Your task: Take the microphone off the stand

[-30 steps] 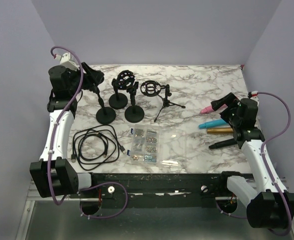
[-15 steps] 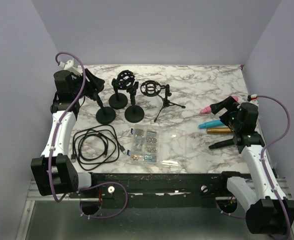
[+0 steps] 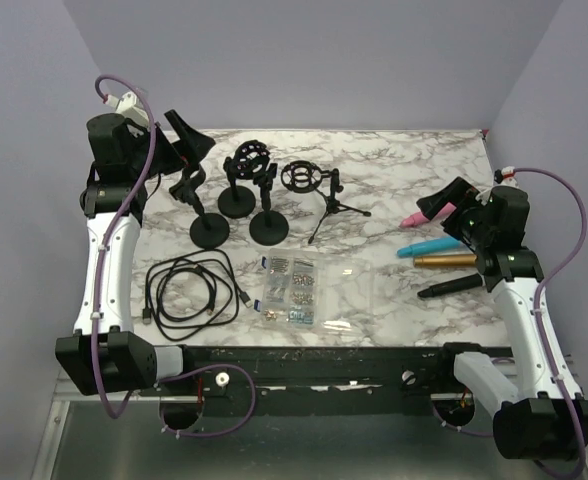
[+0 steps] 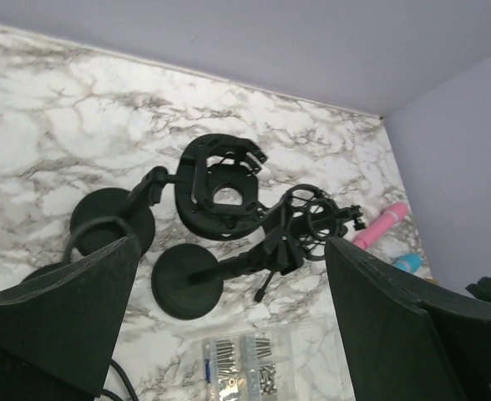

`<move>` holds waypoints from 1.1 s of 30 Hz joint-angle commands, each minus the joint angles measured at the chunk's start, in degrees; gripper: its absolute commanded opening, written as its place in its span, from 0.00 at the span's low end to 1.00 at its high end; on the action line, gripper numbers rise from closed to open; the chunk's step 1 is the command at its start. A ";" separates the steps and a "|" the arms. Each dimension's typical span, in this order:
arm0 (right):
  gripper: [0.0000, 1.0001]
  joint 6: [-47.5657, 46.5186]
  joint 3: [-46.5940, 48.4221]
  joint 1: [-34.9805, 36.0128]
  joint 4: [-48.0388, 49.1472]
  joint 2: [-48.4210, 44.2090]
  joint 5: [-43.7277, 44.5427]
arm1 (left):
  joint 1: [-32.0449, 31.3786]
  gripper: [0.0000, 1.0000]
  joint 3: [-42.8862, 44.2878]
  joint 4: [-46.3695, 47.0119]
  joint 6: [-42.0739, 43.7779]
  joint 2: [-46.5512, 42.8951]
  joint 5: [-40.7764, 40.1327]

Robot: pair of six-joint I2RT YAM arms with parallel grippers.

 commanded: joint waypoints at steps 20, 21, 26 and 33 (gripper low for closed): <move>1.00 -8.60 2.79 0.22 -6.32 -19.94 0.94 | -16.77 0.97 -11.01 13.01 5.82 -22.89 12.42; 1.00 -8.42 2.66 0.19 -5.71 -20.46 0.95 | -18.13 0.97 -11.04 13.32 6.53 -23.39 12.85; 1.00 -7.42 3.06 0.22 -5.18 -20.84 3.80 | -22.86 0.97 -12.72 15.28 10.07 -27.19 13.37; 1.00 -6.56 2.73 0.23 -6.62 -22.14 3.80 | -27.43 0.98 -18.72 19.41 16.19 -35.56 6.18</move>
